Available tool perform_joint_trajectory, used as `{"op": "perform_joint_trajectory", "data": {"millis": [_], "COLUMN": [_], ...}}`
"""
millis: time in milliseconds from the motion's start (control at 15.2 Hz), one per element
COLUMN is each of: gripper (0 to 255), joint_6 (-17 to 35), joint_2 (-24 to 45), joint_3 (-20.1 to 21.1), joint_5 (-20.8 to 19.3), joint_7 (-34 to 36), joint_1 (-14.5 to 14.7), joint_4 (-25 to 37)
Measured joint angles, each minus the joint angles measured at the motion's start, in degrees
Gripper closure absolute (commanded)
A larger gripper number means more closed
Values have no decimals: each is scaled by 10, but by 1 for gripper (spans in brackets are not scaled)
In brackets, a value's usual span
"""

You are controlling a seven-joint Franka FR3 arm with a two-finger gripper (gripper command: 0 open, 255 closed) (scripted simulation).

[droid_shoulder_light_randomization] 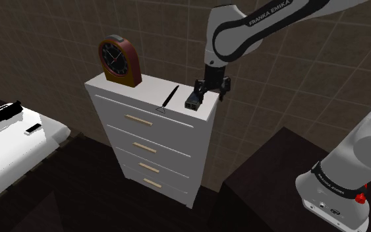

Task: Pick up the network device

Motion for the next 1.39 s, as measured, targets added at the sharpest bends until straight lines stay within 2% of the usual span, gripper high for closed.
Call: {"op": "perform_joint_trajectory", "data": {"millis": [594,1122,1188,1386], "gripper": [0,0,255,255], "joint_6": [76,118,121,123], "joint_2": [187,233,237,238], "joint_3": [-21,-29,-30,-30], "joint_5": [-87,-103,-104,-104], "joint_7": [140,158,158,159], "joint_1": [15,23,23,23], "joint_4": [142,148,148,149]}}
